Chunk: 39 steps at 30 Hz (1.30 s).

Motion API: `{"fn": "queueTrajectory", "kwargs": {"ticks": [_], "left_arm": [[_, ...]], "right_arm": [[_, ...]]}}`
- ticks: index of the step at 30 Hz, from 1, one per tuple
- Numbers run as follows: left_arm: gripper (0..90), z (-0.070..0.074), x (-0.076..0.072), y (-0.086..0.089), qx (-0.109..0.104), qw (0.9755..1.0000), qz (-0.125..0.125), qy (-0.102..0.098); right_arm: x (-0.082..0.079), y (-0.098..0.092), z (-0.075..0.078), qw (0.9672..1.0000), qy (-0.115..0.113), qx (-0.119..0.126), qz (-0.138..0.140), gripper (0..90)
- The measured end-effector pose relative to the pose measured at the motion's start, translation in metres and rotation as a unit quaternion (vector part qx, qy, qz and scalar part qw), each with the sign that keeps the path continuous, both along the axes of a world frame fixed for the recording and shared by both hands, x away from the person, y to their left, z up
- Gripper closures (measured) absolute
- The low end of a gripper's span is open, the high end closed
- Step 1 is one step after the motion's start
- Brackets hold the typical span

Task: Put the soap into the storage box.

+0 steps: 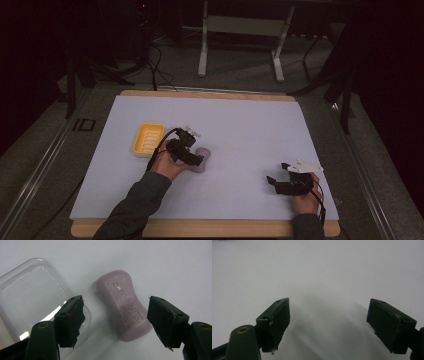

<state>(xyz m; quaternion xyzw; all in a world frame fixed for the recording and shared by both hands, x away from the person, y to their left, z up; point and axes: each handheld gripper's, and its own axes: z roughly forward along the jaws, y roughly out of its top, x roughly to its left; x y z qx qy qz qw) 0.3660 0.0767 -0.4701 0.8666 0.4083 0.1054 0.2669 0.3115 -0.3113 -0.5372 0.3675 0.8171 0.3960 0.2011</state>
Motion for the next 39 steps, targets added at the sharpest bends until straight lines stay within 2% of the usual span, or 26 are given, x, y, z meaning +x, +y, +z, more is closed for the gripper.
{"fn": "queueTrajectory", "kwargs": {"ticks": [9, 14, 21, 30, 33, 39], "left_arm": [[22.0, -0.006, 0.007, -0.01, 0.002, 1.0, 0.002, 0.008], [18.7, -0.011, 0.008, -0.016, 0.013, 0.9998, -0.003, 0.015], [18.2, -0.019, 0.013, -0.021, 0.014, 0.9995, -0.004, 0.028], [16.7, -0.025, 0.018, -0.027, 0.019, 0.9992, -0.003, 0.035], [16.7, -0.03, 0.02, -0.028, 0.019, 0.9989, -0.006, 0.043], [16.8, -0.036, 0.023, -0.03, 0.028, 0.9982, -0.008, 0.052]], "right_arm": [[0.0, 0.0, 0.0, 1.0, -0.001, -0.002, 0.001, 18.5], [0.0, 0.0, 0.0, 1.0, -0.001, -0.002, 0.002, 18.4], [0.0, 0.0, 0.0, 1.0, -0.001, -0.002, 0.002, 18.5], [0.0, 0.0, 0.0, 1.0, -0.001, -0.002, 0.002, 18.5], [0.0, 0.0, 0.0, 1.0, -0.001, -0.003, 0.002, 18.4], [0.0, 0.001, 0.0, 1.0, 0.0, -0.004, 0.002, 18.5]]}}
